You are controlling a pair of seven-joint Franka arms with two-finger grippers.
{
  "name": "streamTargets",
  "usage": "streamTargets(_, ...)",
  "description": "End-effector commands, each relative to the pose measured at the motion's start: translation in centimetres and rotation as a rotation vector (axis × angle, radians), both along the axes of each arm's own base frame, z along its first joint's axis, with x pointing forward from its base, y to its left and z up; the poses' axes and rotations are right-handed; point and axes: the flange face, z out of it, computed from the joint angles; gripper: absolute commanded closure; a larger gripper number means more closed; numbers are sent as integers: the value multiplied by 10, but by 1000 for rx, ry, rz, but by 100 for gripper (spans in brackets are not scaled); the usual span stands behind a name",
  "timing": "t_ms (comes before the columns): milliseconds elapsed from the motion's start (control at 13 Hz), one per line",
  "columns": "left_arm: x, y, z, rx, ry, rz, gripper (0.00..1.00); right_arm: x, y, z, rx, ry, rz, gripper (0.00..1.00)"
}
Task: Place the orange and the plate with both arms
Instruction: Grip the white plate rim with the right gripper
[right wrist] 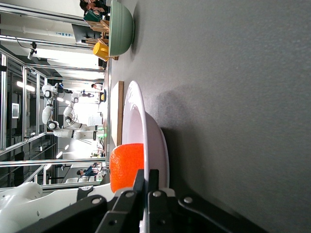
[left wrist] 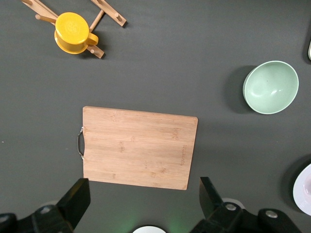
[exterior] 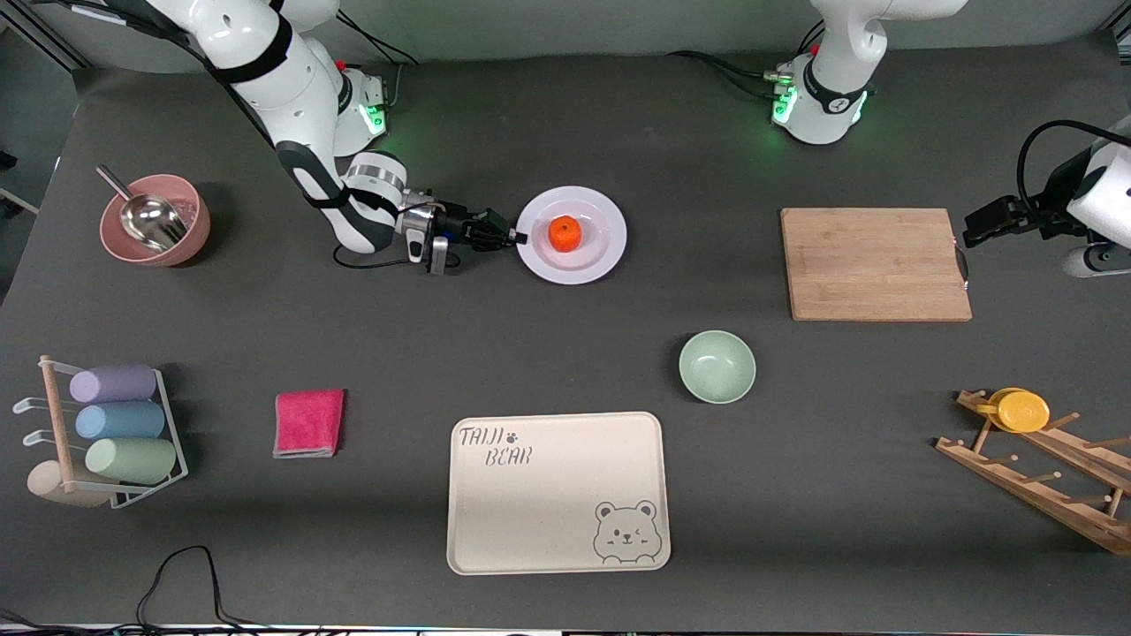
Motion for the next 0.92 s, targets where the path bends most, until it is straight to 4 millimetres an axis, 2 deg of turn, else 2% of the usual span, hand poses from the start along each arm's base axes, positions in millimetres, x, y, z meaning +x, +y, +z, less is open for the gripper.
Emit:
streamTargets(0,-8,-2,4,9,-22,-7,0,0,8,-9,-1,-13,-11,100)
streamTargets(307,-6,-2,3,9,-32,-7,0,22,6,20,98,-39,-54,100)
streamTargets(536,-7,-2,4,9,-30,-7,0,37,7,68,154,3,-74,100)
streamTargets(843,-7,-2,3,9,-27,-7,0,54,-17,110,175,40,-59,100)
